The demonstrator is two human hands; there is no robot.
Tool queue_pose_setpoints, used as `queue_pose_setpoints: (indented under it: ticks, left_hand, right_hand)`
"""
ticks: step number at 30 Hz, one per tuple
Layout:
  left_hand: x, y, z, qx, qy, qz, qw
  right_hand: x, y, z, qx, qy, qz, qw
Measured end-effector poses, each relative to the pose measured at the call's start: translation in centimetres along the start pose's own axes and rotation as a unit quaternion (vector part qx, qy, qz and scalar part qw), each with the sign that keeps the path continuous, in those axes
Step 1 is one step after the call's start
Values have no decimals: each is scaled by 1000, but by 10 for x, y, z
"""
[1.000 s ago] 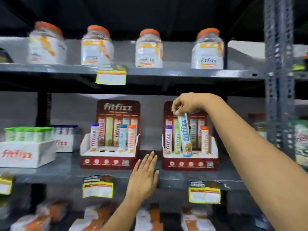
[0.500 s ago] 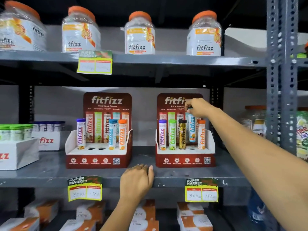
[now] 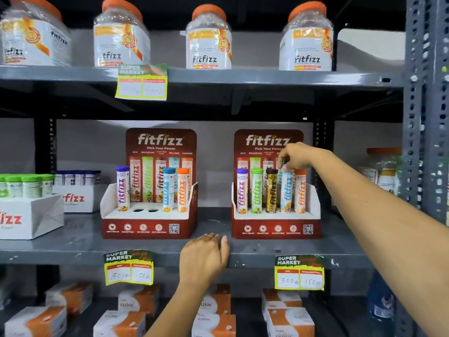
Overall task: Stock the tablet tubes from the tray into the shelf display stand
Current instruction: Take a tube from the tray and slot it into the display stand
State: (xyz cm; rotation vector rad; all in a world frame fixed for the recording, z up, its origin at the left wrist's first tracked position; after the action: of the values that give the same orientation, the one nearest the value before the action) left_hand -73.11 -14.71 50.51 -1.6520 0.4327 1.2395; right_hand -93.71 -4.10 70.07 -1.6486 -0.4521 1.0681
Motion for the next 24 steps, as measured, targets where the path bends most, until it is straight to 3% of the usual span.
queue_pose_setpoints:
  ticks: [8,15,19,24]
  left_hand:
    - [1,1,1,12,0,-7,1000]
    - [1,5,-3,27,10,-65,997]
    - [29,-12,-21,32,58,-74,995]
    - [112,-55,-104,-46,41,-73,995]
  right_hand:
    - [1,20,7,20,37,41,998]
    - [18,4,-12,49,51,64,995]
    - [43,-2,-93,-4,-27,128,991]
    - [84,70,-247,-161,-159,103,969]
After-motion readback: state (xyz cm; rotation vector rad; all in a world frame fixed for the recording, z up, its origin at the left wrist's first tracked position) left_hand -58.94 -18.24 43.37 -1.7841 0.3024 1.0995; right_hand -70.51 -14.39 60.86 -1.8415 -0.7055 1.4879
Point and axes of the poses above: each hand's wrist, its own x-axis away from the middle knuckle, its own y-axis out of the palm, z = x × y, the point moved 9 cm from there along -x, towards the middle knuckle, and after that the axes turned 3 degrees about -x, right-handed, at the moved point
